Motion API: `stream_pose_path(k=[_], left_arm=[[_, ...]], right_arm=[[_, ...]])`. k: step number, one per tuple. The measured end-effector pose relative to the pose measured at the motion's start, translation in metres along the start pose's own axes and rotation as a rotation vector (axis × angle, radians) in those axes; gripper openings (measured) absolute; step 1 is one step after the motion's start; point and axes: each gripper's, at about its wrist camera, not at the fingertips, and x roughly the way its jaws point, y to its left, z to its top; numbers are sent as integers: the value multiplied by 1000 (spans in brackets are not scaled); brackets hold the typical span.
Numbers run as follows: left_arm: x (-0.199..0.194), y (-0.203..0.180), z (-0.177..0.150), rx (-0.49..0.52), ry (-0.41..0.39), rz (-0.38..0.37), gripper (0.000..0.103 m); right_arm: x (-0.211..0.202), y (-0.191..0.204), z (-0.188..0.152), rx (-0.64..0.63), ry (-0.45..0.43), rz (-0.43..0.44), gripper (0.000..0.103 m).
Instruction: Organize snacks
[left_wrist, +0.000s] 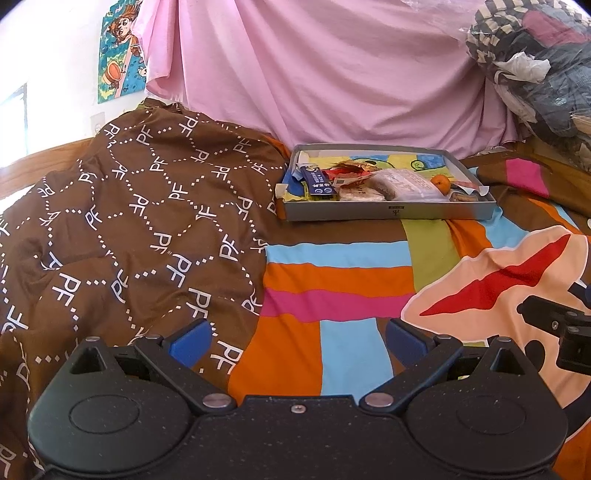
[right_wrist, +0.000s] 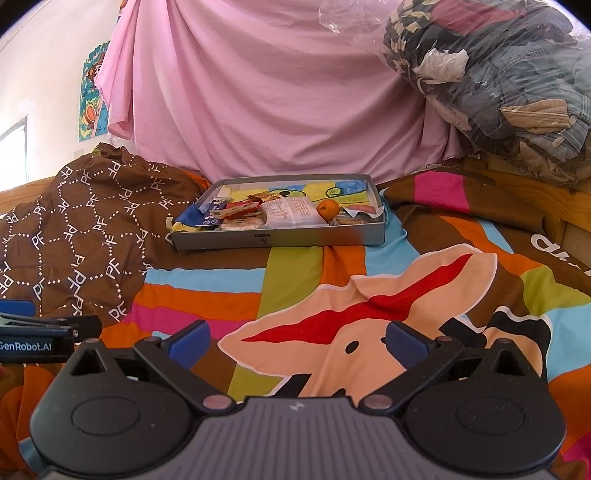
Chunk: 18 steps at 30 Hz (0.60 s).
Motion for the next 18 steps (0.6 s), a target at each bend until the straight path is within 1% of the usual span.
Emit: stream_pose_path(k=[18], left_arm=[[-1, 0, 1, -3, 2, -2, 100]], right_arm=[[0, 0, 0, 0, -1, -1, 103]])
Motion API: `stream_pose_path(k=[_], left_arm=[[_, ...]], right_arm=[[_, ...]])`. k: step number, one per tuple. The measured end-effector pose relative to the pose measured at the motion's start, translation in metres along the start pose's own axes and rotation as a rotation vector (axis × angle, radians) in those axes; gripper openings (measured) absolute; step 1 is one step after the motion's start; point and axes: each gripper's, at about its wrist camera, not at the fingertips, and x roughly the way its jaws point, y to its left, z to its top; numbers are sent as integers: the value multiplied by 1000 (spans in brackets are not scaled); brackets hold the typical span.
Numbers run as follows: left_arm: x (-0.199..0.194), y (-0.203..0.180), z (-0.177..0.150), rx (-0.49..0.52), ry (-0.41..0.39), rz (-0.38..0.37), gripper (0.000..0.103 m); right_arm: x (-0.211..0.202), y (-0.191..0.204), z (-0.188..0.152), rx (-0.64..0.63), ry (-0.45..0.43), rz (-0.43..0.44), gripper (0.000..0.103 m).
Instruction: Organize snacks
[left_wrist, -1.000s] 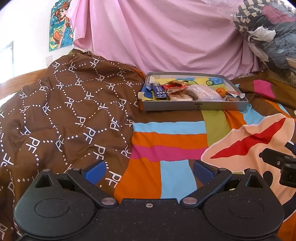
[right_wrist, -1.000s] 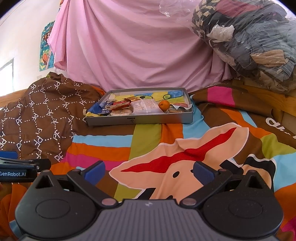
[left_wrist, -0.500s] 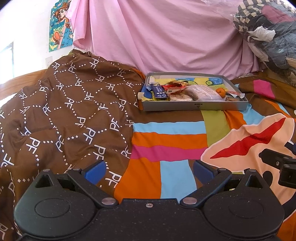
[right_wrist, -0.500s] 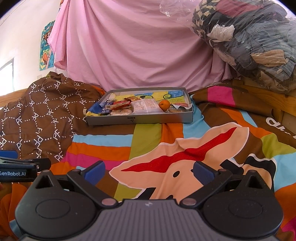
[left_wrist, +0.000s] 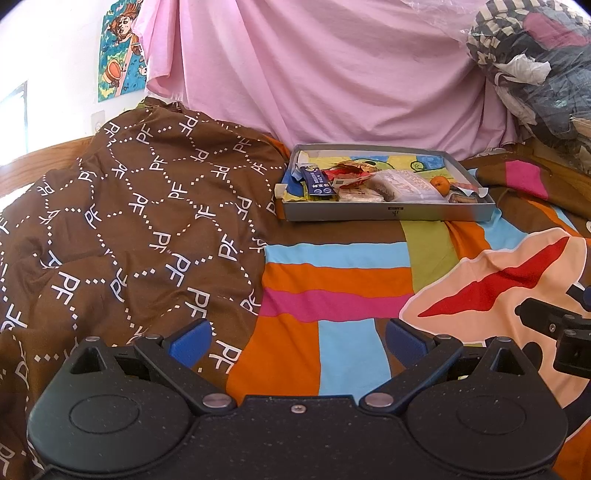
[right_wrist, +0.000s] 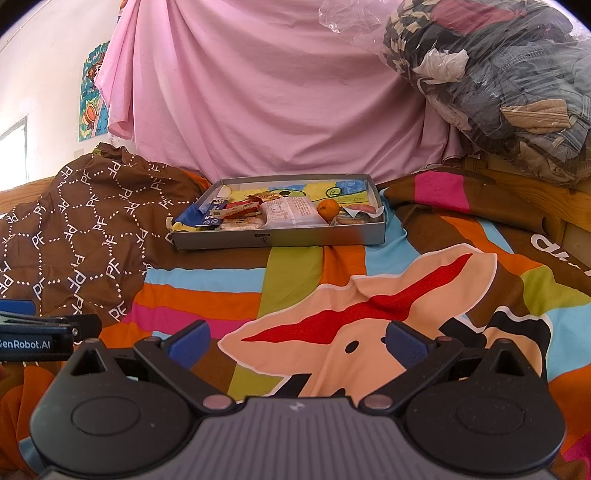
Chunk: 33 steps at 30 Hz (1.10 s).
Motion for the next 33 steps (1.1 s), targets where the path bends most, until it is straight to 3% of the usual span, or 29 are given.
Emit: stream_pose_path(k=[8, 33], left_arm=[[1, -6, 1, 41, 37, 72, 99], [-1, -8, 1, 36, 43, 94, 98]], right_arm=[[0, 0, -1, -6, 3, 1, 103], [0, 1, -1, -30, -1, 4, 103]])
